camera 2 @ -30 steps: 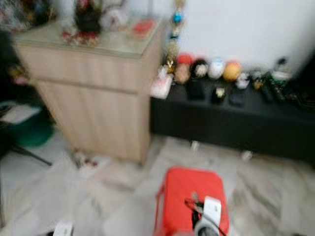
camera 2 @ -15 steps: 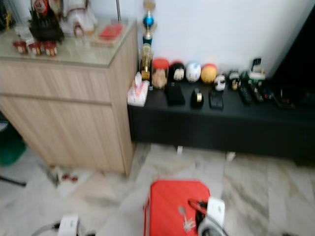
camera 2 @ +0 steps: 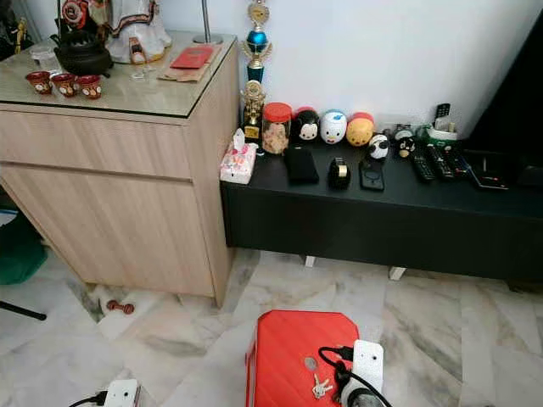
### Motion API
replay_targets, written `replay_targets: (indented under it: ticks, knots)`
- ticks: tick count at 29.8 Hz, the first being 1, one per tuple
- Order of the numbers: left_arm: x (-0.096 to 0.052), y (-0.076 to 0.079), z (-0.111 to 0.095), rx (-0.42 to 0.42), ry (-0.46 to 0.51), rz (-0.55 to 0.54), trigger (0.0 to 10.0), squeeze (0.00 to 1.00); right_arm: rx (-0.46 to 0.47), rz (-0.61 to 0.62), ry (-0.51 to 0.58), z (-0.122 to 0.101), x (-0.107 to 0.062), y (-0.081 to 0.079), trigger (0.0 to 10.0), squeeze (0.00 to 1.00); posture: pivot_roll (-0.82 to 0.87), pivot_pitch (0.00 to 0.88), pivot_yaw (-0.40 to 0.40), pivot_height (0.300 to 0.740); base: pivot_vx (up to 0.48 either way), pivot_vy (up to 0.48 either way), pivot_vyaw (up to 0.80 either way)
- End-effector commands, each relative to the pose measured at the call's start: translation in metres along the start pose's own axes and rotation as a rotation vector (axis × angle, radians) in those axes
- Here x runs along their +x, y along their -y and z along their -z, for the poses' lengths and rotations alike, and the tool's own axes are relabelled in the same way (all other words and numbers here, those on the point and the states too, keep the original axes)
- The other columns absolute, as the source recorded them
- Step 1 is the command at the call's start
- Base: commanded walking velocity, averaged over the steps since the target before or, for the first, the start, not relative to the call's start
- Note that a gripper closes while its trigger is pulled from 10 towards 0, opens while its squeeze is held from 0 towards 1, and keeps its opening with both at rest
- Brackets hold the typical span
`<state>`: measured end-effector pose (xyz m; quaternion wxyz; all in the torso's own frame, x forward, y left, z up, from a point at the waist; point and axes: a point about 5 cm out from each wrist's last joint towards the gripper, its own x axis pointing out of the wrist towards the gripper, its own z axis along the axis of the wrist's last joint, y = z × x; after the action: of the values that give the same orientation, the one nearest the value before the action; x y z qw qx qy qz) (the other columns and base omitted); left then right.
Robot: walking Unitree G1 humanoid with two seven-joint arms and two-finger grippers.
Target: Hang keys on a hook
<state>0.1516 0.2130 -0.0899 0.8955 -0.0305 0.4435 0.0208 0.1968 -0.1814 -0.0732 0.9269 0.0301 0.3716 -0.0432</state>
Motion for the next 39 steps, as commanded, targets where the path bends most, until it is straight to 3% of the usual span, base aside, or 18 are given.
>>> replay_targets:
  ticks: [1,2,3,18,28,39]
  knots:
    - [-0.001,-0.001,0.005,-0.004,-0.02,-0.003,10.0,0.0,-0.036,-0.013,0.025,-0.004,0.0,0.001,10.0,0.0,0.11,0.0,-0.084,0.74,0.0,0.0,0.0]
    - [-0.001,0.0,0.006,-0.003,-0.02,-0.001,10.0,0.0,-0.055,-0.058,0.176,-0.039,0.008,-0.021,10.0,0.0,0.11,0.0,-0.084,0.74,0.0,0.0,0.0]
    - [-0.001,0.002,0.006,-0.002,-0.02,0.002,10.0,0.0,-0.082,-0.097,0.271,-0.059,0.009,-0.035,10.0,0.0,0.11,0.0,-0.084,0.74,0.0,0.0,0.0]
    - [0.001,0.01,0.006,0.004,-0.017,0.006,10.0,0.0,-0.074,-0.05,0.317,-0.057,0.006,-0.013,10.0,0.0,0.1,0.0,-0.085,0.74,0.0,0.0,0.0]
    - [0.0,0.006,0.007,0.006,-0.023,0.003,10.0,0.0,-0.052,-0.044,0.309,-0.056,0.006,-0.013,10.0,0.0,0.11,0.0,-0.087,0.74,0.0,0.0,0.0]
    - [0.0,0.008,0.007,0.014,-0.03,0.013,10.0,0.0,-0.047,-0.051,0.37,-0.073,0.008,-0.023,10.0,0.0,0.11,0.0,-0.087,0.74,-0.067,0.0,0.0]
